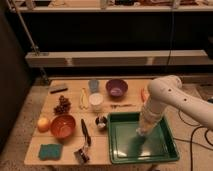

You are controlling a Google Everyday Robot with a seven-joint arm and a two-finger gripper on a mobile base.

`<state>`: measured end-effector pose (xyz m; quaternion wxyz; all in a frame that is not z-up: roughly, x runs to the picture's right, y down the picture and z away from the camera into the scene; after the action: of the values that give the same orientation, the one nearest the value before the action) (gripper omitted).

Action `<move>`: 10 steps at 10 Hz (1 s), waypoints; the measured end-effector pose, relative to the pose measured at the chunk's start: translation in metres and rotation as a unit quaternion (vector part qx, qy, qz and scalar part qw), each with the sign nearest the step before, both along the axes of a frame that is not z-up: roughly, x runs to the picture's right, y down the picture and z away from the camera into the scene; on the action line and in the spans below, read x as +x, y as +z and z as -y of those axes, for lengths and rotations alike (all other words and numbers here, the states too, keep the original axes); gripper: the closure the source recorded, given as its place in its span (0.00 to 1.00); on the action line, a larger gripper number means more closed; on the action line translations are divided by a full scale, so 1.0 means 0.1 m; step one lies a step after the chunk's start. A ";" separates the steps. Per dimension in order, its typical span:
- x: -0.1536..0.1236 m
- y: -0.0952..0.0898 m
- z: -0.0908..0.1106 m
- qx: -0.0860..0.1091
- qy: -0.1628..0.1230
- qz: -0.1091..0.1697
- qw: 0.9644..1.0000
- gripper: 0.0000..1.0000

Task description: Wipe tray with towel

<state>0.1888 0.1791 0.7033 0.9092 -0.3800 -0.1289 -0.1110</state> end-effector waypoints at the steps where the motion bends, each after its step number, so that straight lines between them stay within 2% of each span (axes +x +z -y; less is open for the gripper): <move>1: -0.06 0.01 0.01 0.001 -0.001 0.005 1.000 1.00; 4: -0.43 0.03 0.03 0.005 -0.009 0.036 0.999 1.00; 6: -0.57 -0.01 0.00 0.004 -0.019 0.058 0.998 1.00; 10: -0.78 -0.18 -0.25 -0.020 -0.050 0.094 0.994 1.00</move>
<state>0.1111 0.2039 0.6857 0.8787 -0.3919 -0.1963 -0.1891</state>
